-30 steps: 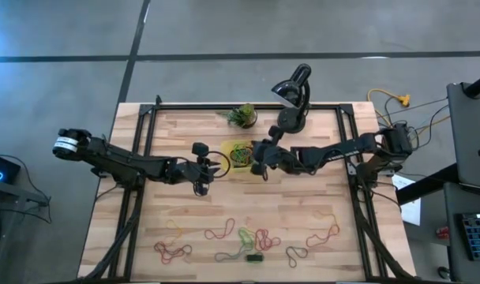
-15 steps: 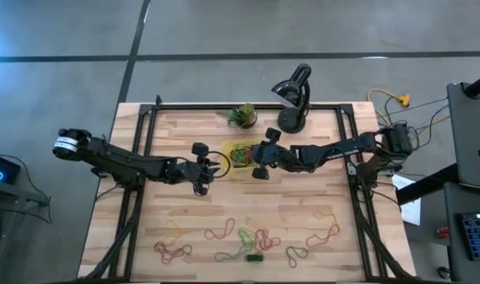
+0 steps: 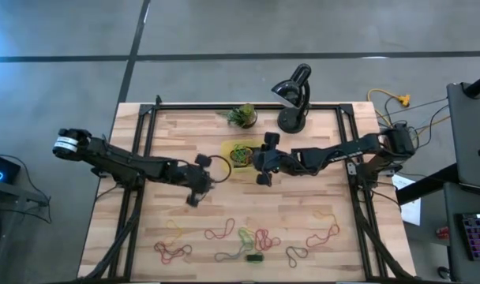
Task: Pick and place rubber bands into bin
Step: Put the red rubber band in the yellow bin
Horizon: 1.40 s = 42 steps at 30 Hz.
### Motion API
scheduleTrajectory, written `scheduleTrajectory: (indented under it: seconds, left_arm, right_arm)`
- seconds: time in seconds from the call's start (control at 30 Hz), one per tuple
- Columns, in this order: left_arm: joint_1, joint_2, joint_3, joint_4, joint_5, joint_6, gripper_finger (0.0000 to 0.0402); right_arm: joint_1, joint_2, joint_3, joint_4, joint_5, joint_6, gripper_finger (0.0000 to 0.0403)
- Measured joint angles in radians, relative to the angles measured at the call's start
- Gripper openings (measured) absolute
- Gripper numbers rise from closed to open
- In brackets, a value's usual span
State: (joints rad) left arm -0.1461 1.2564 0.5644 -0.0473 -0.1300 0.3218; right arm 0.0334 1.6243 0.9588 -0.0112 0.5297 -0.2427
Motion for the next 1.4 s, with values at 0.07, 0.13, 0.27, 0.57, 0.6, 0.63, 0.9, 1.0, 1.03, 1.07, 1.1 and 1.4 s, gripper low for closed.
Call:
scheduleTrajectory:
  seconds: [0.07, 0.13, 0.27, 0.57, 0.6, 0.63, 0.9, 1.0, 1.03, 1.07, 1.1, 1.4]
  left_arm:
    - [-0.009, 0.000, 0.000, 0.007, 0.148, -0.010, 0.0066]
    - [-0.024, 0.000, 0.000, 0.034, 0.248, -0.011, 0.0066]
    - [-0.071, 0.020, 0.000, 0.121, 0.289, -0.002, 0.0066]
    - [-0.145, 0.186, 0.030, 0.288, 0.293, 0.087, 0.0066]
    - [-0.146, 0.208, 0.035, 0.303, 0.293, 0.096, 0.0066]
    - [-0.146, 0.233, 0.042, 0.323, 0.292, 0.105, 0.0066]
    - [-0.146, 0.406, 0.134, 0.375, 0.273, 0.140, 0.0066]
    - [-0.146, 0.460, 0.167, 0.371, 0.273, 0.140, 0.0066]
    - [-0.146, 0.476, 0.176, 0.370, 0.273, 0.140, 0.0066]
    - [-0.146, 0.492, 0.186, 0.369, 0.272, 0.139, 0.0066]
    - [-0.145, 0.505, 0.192, 0.368, 0.272, 0.137, 0.0066]
    - [-0.135, 0.537, 0.222, 0.316, 0.272, 0.114, 0.0066]
  right_arm:
    - [0.019, -0.022, 0.000, -0.032, 0.000, 0.000, 0.0136]
    - [0.040, -0.047, 0.000, -0.046, 0.001, 0.004, 0.0132]
    - [0.090, -0.102, 0.000, -0.079, 0.001, 0.008, 0.0124]
    - [0.195, -0.212, -0.004, -0.138, 0.002, 0.083, 0.0107]
    - [0.204, -0.218, -0.007, -0.140, 0.002, 0.085, 0.0105]
    - [0.214, -0.224, -0.009, -0.140, 0.002, 0.086, 0.0104]
    - [0.253, -0.243, -0.015, -0.146, 0.004, 0.079, 0.0091]
    - [0.256, -0.244, -0.015, -0.151, 0.005, 0.083, 0.0087]
    - [0.257, -0.244, -0.015, -0.152, 0.004, 0.083, 0.0085]
    - [0.257, -0.244, -0.015, -0.152, 0.004, 0.083, 0.0084]
    - [0.257, -0.244, -0.015, -0.155, 0.004, 0.083, 0.0083]
    - [0.257, -0.244, -0.015, -0.166, 0.004, 0.087, 0.0073]
